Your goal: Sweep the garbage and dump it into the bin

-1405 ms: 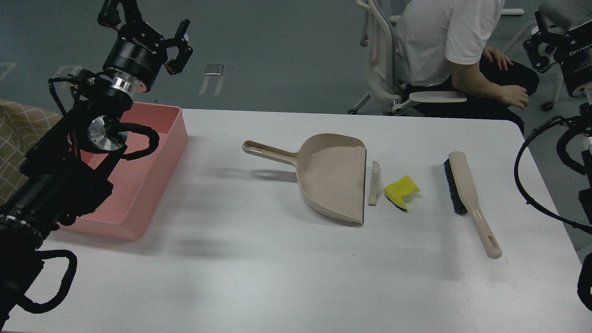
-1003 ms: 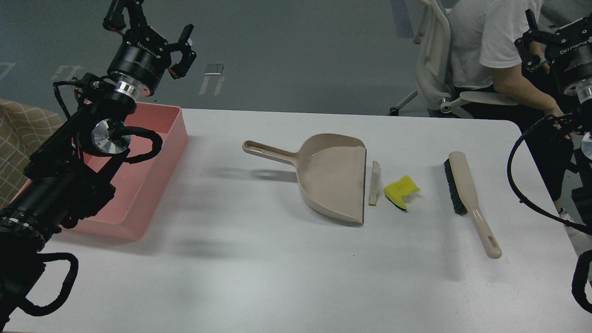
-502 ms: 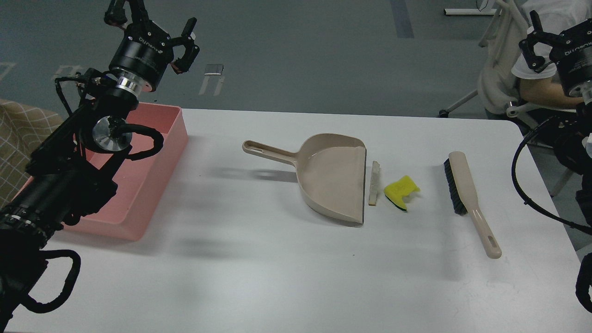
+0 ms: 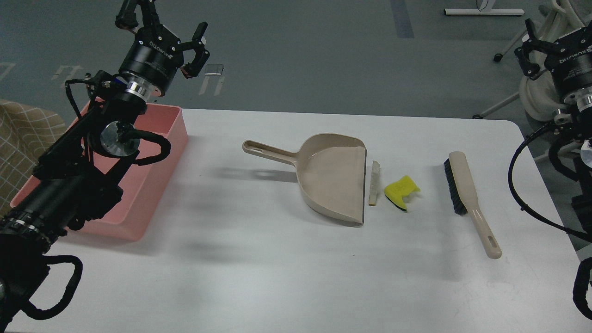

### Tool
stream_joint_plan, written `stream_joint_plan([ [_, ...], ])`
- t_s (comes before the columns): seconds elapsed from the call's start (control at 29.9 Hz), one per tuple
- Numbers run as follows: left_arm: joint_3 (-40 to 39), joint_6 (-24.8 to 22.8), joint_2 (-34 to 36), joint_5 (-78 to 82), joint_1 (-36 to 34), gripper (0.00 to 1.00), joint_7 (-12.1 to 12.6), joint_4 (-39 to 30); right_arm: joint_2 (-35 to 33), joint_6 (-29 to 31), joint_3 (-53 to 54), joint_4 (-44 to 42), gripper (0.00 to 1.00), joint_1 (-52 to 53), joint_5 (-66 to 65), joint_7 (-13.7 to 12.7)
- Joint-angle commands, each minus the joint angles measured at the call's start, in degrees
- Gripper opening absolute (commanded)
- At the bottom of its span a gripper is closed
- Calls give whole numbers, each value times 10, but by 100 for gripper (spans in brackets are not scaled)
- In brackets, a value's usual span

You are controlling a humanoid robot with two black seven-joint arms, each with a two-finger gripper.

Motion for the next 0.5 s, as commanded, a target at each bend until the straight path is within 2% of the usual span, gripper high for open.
stream_joint_plan([
  [0.0, 68, 4, 39, -1, 3, 98, 6, -36, -10, 0, 2, 1, 100, -13, 0, 1],
  [0.03, 82, 7, 49, 0, 3, 98, 6, -47, -14, 0, 2, 1, 100, -14, 0, 1],
  [0.1, 131, 25, 85, -1, 10, 98, 4, -112, -21, 0, 3, 1, 100, -19, 1, 2],
  [0.17, 150, 45, 110, -1, 28, 98, 5, -165, -22, 0, 4, 1, 100, -25, 1, 2],
  [0.2, 150, 45, 110, -1, 28, 98, 5, -165, -22, 0, 4, 1, 100, -25, 1, 2],
  [0.27, 160, 59, 125, 2, 48, 98, 8, -229, -22, 0, 6, 1, 100, -29, 1, 3],
  [0.4, 192, 72, 123, 46, 64, 98, 12, -256, -22, 0, 8, 2, 100, -34, 1, 3],
  [0.47, 209, 104, 116, 91, 84, 98, 11, -261, -23, 0, 9, 9, 100, -39, 1, 3],
])
